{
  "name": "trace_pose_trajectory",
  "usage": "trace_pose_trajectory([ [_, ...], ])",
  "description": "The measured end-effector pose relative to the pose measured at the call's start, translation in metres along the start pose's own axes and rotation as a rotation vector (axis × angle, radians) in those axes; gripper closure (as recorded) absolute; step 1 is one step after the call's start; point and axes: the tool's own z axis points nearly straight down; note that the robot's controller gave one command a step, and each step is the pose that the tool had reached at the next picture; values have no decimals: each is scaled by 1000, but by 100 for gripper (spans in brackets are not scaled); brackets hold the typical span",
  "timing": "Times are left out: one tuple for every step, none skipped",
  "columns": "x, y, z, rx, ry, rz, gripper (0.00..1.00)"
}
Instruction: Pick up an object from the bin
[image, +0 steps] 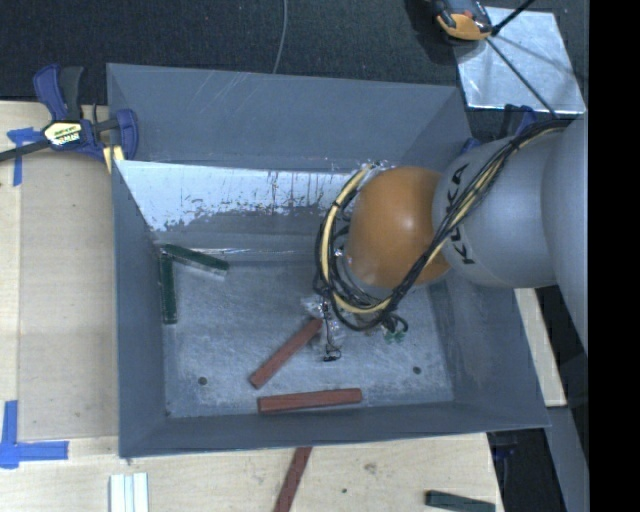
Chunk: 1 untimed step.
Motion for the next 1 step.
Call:
trace_pose_trajectory([
  [0, 0, 0, 0, 0, 0, 100],
])
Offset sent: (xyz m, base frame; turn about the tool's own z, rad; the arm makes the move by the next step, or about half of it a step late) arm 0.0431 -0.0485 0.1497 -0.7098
